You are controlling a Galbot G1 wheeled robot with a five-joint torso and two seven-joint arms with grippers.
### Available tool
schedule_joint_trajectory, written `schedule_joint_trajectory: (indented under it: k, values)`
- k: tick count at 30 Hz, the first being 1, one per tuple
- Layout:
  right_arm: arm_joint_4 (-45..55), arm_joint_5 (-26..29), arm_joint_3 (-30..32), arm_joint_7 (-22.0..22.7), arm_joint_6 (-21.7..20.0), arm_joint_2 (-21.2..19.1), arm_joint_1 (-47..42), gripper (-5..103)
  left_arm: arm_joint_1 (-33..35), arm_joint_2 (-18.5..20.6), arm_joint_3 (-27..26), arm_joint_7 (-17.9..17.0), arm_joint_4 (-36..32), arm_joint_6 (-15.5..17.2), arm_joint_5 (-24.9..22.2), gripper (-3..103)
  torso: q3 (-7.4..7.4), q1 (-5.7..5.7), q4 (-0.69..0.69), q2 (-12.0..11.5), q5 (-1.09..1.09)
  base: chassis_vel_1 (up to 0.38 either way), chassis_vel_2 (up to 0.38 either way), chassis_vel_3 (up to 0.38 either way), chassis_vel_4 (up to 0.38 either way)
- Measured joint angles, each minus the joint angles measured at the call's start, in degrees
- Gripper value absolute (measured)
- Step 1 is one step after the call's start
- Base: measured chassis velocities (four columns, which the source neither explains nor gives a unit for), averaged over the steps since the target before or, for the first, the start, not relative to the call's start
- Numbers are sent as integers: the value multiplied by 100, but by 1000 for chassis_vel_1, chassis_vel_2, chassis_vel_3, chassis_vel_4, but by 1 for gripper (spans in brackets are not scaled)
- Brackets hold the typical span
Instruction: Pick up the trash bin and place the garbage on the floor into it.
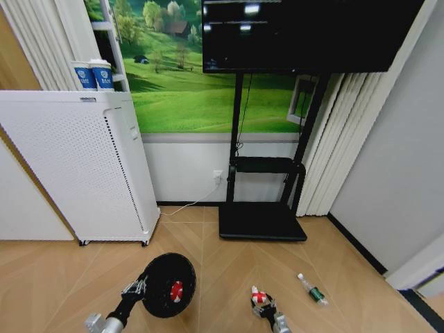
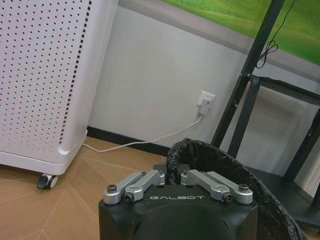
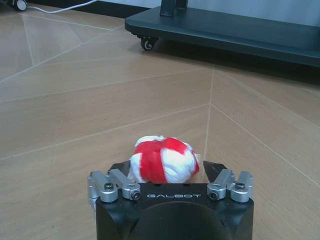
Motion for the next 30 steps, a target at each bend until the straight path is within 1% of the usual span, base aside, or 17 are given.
schedule_joint_trajectory:
  k: [2, 5, 6, 8, 10, 11, 13, 15, 16, 18, 24, 25, 26, 27, 28, 29, 30]
  values:
    - [-25, -12, 22, -28, -6, 0, 0, 79, 4, -2, -2, 2, 1, -4, -1, 8, 0, 0, 0, 0, 1, 0, 0, 0, 0]
    - [-95, -84, 131, -117, -6, -5, -27, 63, 0, -7, 1, 6, 9, -9, -1, 8, 0, 0, 1, 0, 0, 0, 0, 0, 0]
    - [-95, -84, 131, -117, -6, -5, -27, 63, 0, -7, 1, 6, 9, -9, -1, 8, 0, 0, 1, 0, 0, 0, 0, 0, 0]
    - [-58, -108, 176, -129, 5, -40, -62, 52, -16, 1, 10, 6, 9, -10, -1, 8, 0, 0, 1, 0, 1, 0, 0, 0, 0]
    - [-34, -116, 197, -131, 20, -59, -75, 52, -23, 5, 12, 5, 9, -10, -1, 8, 0, 0, 0, 0, 0, 0, 0, 0, 0]
    - [14, -116, 218, -128, 38, -95, -95, 43, -26, 14, 11, 0, 3, -10, -8, 8, 0, 0, 0, 0, 0, 0, 0, 0, 0]
    - [59, -120, 223, -127, 52, -132, -112, 43, -25, 22, 7, -3, -8, -10, -18, 8, 0, 0, 0, 0, 2, 0, 0, 0, 0]
    - [94, -158, 235, -122, 90, -189, -133, 37, -20, 34, -11, -4, -11, -10, -24, 8, 0, 0, 0, 0, 1, 0, 0, 0, 0]
    - [94, -158, 235, -122, 90, -189, -133, 37, -20, 34, -11, -4, -11, -10, -24, 8, 0, 0, 0, 0, 1, 0, 0, 0, 0]
    - [119, -178, 263, -120, 117, -216, -151, 33, -16, 36, -32, -6, -10, -10, -37, 8, 0, 0, 0, 0, 0, 0, 0, 0, 0]
    - [317, -369, 496, -26, 352, -392, -220, 33, 11, 52, -119, -4, 10, -13, -63, 8, 0, 0, 0, 0, 1, 0, 0, 0, 0]
    - [515, -621, 601, 76, 543, -568, -220, 33, -27, 79, -126, -3, 41, -13, -92, 8, 0, 0, 2, 0, 5, 0, 0, 0, 0]
    - [646, -839, 675, 106, 712, -717, -211, 33, -95, 123, -113, -6, 77, -9, -129, 8, 0, 0, 2, 0, 1, 0, 0, 0, 0]
    - [646, -839, 675, 106, 712, -717, -211, 33, -95, 123, -113, -6, 77, -9, -129, 8, 0, 0, 2, 0, 1, 0, 0, 0, 0]
    - [858, -1205, 809, 109, 938, -941, -202, 33, -222, 182, -64, -30, 120, 12, -191, 8, 0, 0, 2, 0, 1, 0, 0, 0, 0]
    - [858, -1205, 809, 109, 938, -941, -202, 33, -222, 182, -64, -30, 120, 12, -191, 8, 0, 0, 2, 0, 1, 0, 0, 0, 0]
    - [1240, -1454, 906, 90, 1040, -1244, -226, 33, -398, 244, 13, -73, 162, 39, -263, 8, 0, 0, 0, 0, 3, 0, 0, 0, 0]
